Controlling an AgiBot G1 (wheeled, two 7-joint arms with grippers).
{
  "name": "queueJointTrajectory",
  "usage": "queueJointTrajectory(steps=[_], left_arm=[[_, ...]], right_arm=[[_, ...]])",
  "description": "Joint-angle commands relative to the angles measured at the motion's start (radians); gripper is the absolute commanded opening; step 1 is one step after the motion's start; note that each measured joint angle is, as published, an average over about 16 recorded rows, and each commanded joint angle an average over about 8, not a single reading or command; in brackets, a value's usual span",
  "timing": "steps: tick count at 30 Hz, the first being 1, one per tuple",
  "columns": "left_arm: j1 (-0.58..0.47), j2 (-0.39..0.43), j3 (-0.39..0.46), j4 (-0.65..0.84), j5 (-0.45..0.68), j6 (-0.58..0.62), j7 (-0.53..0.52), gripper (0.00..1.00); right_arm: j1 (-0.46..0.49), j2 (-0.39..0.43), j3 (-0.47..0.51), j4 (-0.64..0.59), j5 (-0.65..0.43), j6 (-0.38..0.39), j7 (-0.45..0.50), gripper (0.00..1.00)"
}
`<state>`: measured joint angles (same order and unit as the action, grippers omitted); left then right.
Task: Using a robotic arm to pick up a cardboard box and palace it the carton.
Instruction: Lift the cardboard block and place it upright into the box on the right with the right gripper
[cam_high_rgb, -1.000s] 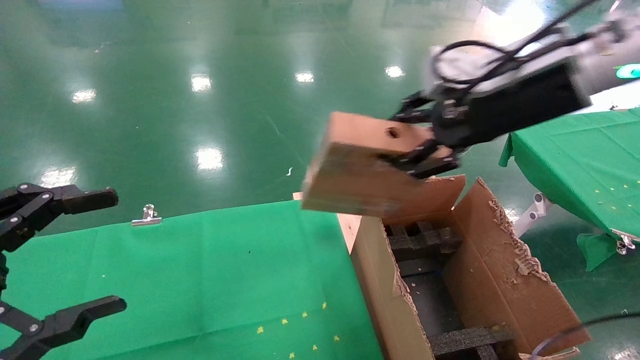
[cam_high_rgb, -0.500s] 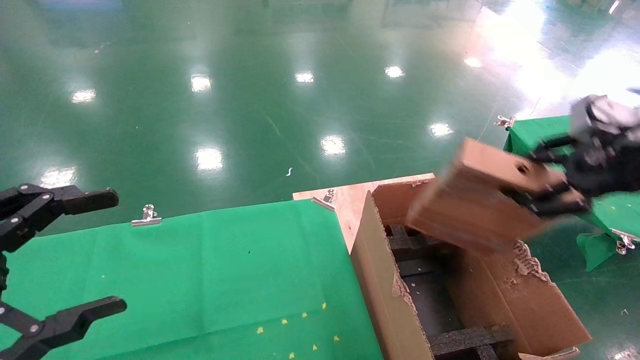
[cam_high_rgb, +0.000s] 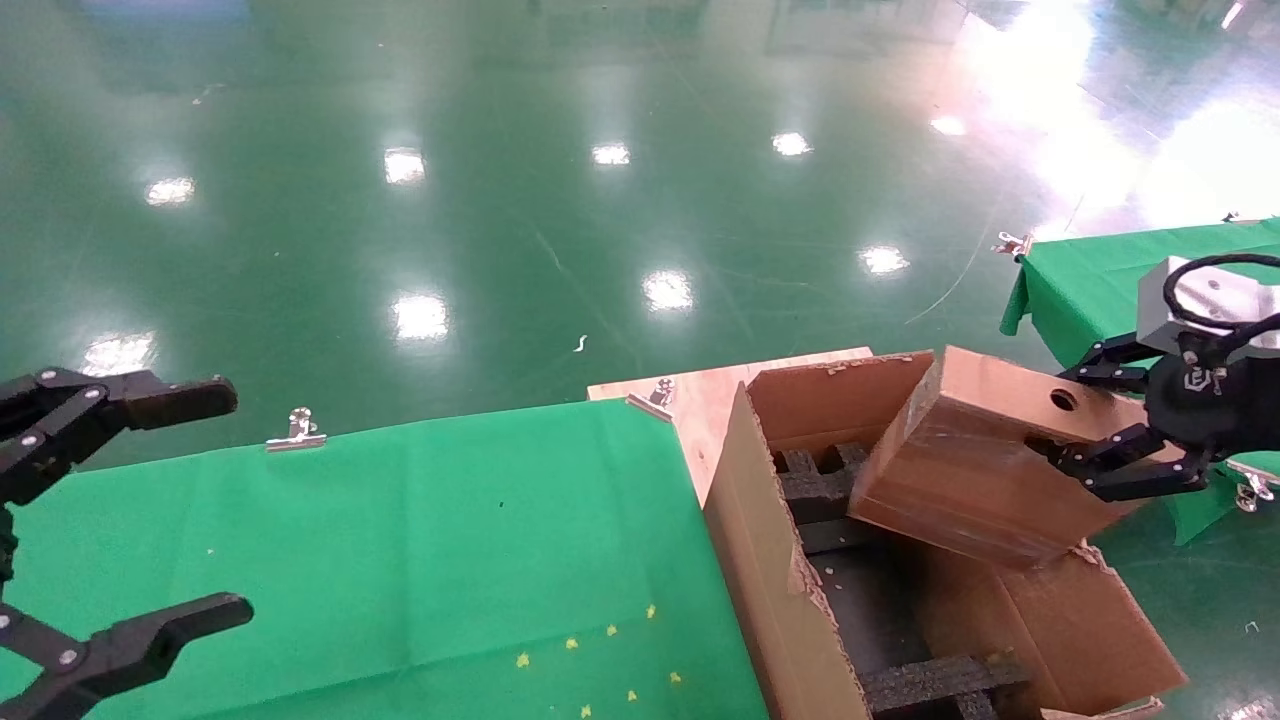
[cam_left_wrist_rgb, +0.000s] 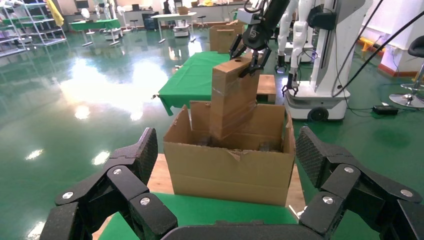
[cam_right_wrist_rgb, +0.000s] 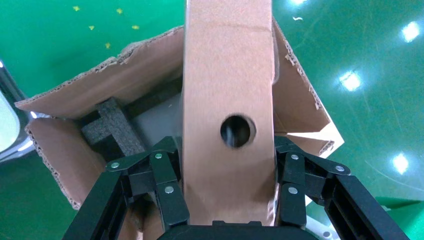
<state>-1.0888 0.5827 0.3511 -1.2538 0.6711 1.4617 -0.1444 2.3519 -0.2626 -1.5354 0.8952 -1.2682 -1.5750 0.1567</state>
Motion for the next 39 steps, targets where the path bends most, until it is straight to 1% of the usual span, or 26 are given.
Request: queueJointTrajectory(steps=[1, 11, 14, 16, 19, 22, 31, 35, 39], left_arm=[[0.000, 0.000, 0.000, 0.000, 0.000, 0.000, 0.000, 1.00], [0.000, 0.000, 0.000, 0.000, 0.000, 0.000, 0.000, 1.00], [0.000, 0.000, 0.000, 0.000, 0.000, 0.000, 0.000, 1.00], [0.000, 0.000, 0.000, 0.000, 0.000, 0.000, 0.000, 1.00], [0.000, 0.000, 0.000, 0.000, 0.000, 0.000, 0.000, 1.00], [0.000, 0.000, 0.000, 0.000, 0.000, 0.000, 0.000, 1.00], [0.000, 0.000, 0.000, 0.000, -0.001, 0.000, 0.000, 1.00], [0.000, 0.000, 0.000, 0.000, -0.001, 0.000, 0.000, 1.00], [0.000, 0.000, 0.000, 0.000, -0.001, 0.000, 0.000, 1.00]], right_arm=[[0.001, -0.007, -0.009, 0.008, -0.002, 0.005, 0.001, 0.00], [-0.007, -0.004, -0.001, 0.000, 0.004, 0.009, 0.006, 0.00], [-0.023, -0.003, -0.010, 0.004, 0.006, 0.033, 0.039, 0.00], [-0.041, -0.001, -0.020, 0.013, 0.004, 0.062, 0.086, 0.00], [-0.071, 0.012, -0.037, 0.048, -0.005, 0.123, 0.191, 0.00], [-0.097, 0.040, -0.054, 0.114, -0.029, 0.191, 0.322, 0.00], [-0.151, 0.146, -0.105, 0.387, -0.168, 0.382, 0.800, 0.00], [-0.170, 0.154, -0.125, 0.449, -0.228, 0.430, 0.978, 0.00], [-0.188, 0.135, -0.142, 0.458, -0.262, 0.442, 1.100, 0.00]])
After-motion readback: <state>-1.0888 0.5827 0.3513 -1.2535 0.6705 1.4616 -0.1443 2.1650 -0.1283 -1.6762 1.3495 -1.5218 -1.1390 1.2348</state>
